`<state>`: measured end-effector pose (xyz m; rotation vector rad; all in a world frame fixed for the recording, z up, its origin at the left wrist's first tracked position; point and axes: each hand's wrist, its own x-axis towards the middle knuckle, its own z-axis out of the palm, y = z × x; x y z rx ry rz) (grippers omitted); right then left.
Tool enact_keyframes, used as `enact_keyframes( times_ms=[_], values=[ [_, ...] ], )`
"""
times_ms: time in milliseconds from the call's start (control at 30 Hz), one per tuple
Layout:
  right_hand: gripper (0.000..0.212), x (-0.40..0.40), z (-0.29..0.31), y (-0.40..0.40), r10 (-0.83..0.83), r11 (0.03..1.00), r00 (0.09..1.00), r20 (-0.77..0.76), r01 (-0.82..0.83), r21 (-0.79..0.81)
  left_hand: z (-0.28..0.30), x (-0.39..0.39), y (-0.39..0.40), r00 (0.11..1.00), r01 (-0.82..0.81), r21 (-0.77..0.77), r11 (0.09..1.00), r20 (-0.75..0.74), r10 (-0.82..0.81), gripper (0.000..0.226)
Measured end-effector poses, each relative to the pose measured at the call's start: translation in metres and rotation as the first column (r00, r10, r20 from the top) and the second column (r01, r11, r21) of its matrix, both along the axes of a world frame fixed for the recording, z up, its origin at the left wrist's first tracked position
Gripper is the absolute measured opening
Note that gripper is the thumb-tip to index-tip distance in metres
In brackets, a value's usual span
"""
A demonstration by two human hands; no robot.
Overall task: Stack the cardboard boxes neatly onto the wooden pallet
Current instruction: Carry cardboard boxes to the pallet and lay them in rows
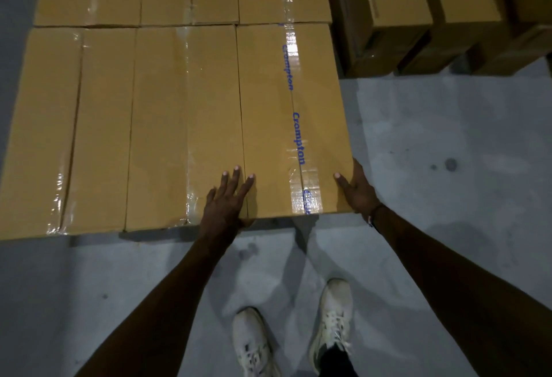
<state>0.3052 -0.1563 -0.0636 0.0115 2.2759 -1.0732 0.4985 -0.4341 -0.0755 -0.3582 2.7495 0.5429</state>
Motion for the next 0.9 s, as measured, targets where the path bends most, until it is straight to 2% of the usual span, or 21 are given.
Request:
enact_keyframes(
  times_ms=[367,500,600,700,800,900],
  values=[
    [0.074,-0.003,0.001,-0.002,-0.025,0.999,0.997,0.074,0.023,0.025,0.005,-0.005,0.003,0.998,0.000,-0.020,1.000,0.058,0.002,0.123],
    [0.080,-0.006,0.007,-0.001,-0.002,0.999,0.994,0.112,-0.003,0.042,0.014,-0.012,0.003,0.990,-0.025,0.004,1.000,0.138,0.024,0.124],
    [0.086,-0.006,0.030,-0.004,-0.022,0.998,0.994,0.105,0.016,0.062,0.035,-0.023,-0.003,0.974,-0.072,0.078,0.994,0.221,0.053,0.122],
    [0.078,-0.004,0.072,0.001,-0.028,0.999,1.000,0.014,0.028,0.041,0.076,-0.030,0.000,0.975,-0.129,0.150,0.980,0.200,0.098,0.104],
    [0.065,-0.005,0.125,0.012,-0.040,0.999,0.999,0.010,0.040,-0.007,0.132,-0.032,0.014,0.978,-0.207,0.205,0.957,0.053,0.200,0.075],
    [0.055,-0.001,0.189,0.029,-0.110,0.991,0.994,0.015,0.111,-0.078,0.200,-0.036,0.028,0.958,-0.256,0.278,0.926,-0.052,0.280,0.059]
  ],
)
